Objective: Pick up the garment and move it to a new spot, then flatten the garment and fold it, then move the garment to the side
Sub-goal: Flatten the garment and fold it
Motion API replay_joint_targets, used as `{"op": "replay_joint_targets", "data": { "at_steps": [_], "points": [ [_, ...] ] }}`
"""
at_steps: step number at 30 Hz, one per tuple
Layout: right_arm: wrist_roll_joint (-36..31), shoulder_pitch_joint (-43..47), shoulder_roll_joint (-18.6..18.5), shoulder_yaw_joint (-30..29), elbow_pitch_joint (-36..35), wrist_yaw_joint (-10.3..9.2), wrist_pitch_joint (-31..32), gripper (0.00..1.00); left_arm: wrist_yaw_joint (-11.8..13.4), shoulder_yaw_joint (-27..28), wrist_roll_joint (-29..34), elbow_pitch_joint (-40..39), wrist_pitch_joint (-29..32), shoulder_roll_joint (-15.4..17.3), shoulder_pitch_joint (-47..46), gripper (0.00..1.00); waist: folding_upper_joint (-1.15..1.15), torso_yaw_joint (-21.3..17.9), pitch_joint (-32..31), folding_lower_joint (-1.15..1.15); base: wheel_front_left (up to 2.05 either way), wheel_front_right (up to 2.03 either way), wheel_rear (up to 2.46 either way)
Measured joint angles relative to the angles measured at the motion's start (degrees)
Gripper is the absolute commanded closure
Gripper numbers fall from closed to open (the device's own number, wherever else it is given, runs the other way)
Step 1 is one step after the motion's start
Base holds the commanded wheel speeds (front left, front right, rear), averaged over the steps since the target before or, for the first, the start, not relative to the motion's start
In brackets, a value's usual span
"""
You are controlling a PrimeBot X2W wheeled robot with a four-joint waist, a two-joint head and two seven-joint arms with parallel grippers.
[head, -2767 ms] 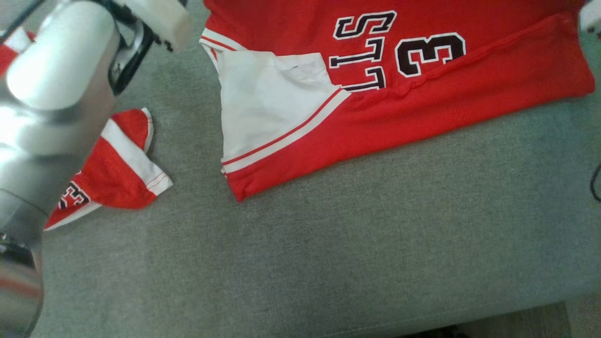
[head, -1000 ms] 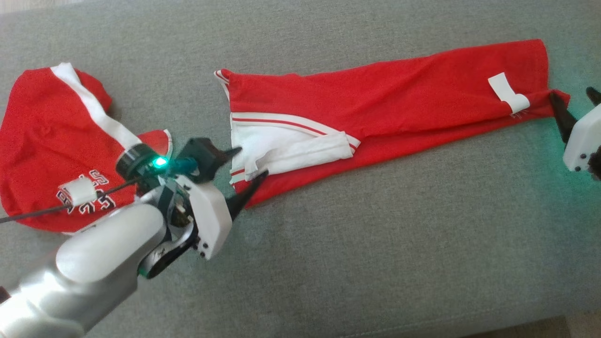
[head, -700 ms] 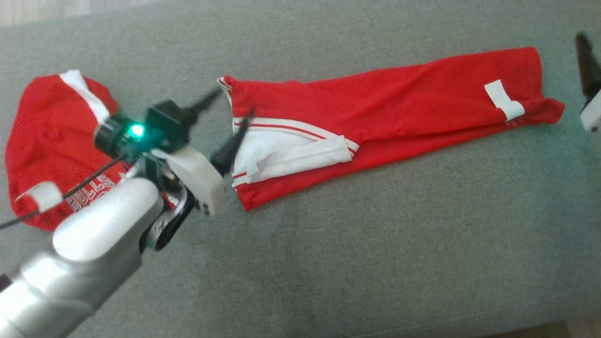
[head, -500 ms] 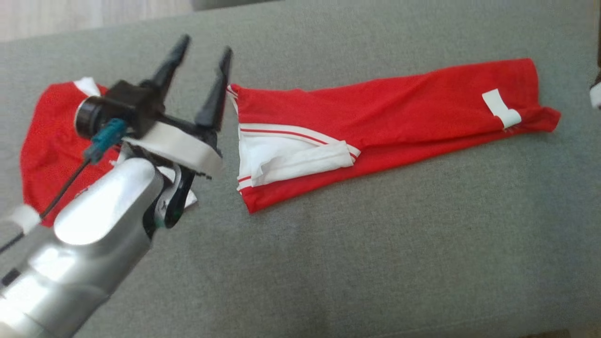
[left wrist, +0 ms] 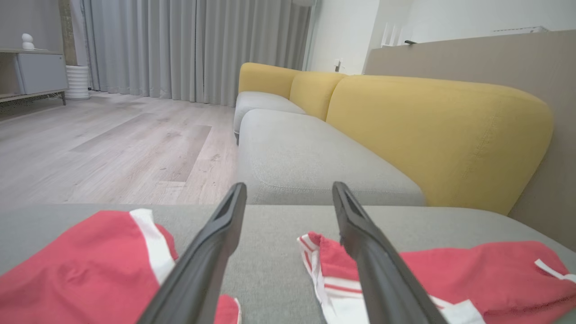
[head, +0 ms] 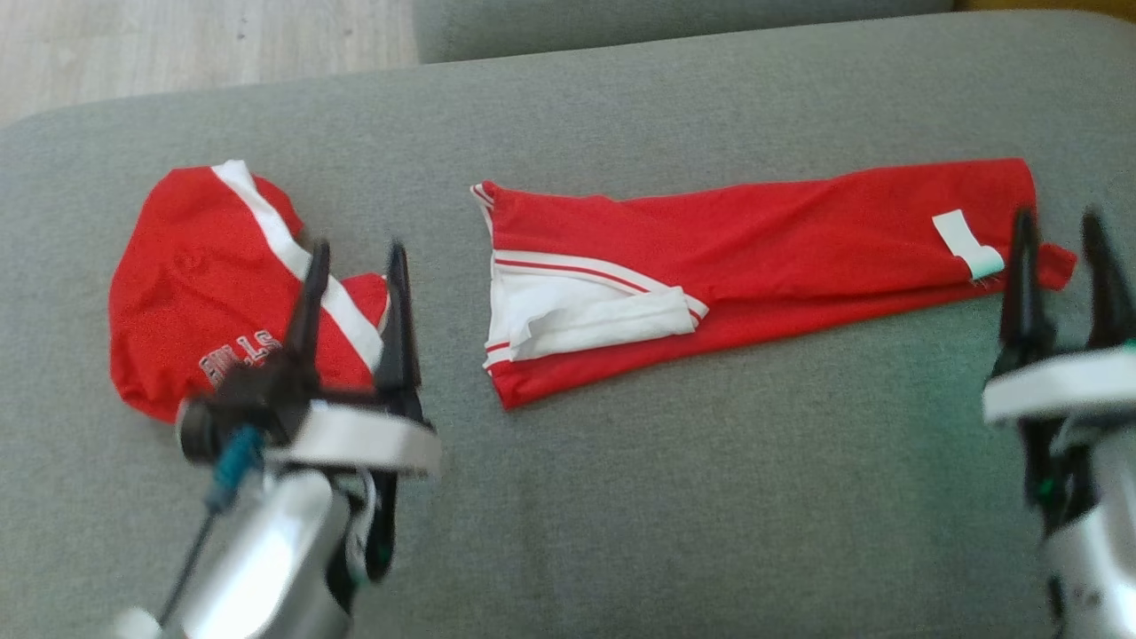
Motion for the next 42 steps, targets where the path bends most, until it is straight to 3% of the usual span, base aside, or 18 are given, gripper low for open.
{"op": "replay_joint_targets", "data": {
  "at_steps": [8,18,24,29,34,42],
  "points": [
    [-4.7,7.1,6.4,-4.4,-6.1,0.00,0.0,0.00,-4.7,6.5,8.0,1.7,0.0,-6.2,6.9,0.00,0.00,0.1,0.9,0.01,0.00,0.00,0.00],
    [-8.5,5.0,6.0,-8.3,-7.2,0.00,3.4,0.00,-9.8,10.7,14.1,3.0,0.0,-9.0,5.4,0.00,0.00,0.1,4.3,0.01,0.00,0.00,0.00],
    [-12.8,-5.4,2.9,-14.4,-2.3,0.00,8.9,0.00,-11.7,11.8,16.7,3.8,0.0,-10.4,2.1,0.00,0.00,0.7,8.4,0.02,0.00,0.00,0.00],
    [-15.8,-12.0,0.3,-18.8,6.8,0.00,14.1,0.00,-13.2,12.4,18.1,4.7,0.0,-11.0,0.3,0.00,0.00,1.7,11.5,0.02,0.00,0.00,0.00],
    [-19.9,-15.5,0.0,-23.0,14.2,0.00,18.2,0.00,-14.0,13.1,19.2,5.0,0.0,-11.7,-0.9,0.00,0.00,2.8,12.9,0.02,0.00,0.00,0.00],
    [-21.5,-16.7,-0.2,-22.4,21.1,0.00,20.3,0.00,-14.8,14.4,20.7,5.5,0.0,-12.5,-0.9,0.00,0.00,2.9,13.0,0.01,0.00,0.00,0.00]
  ]
}}
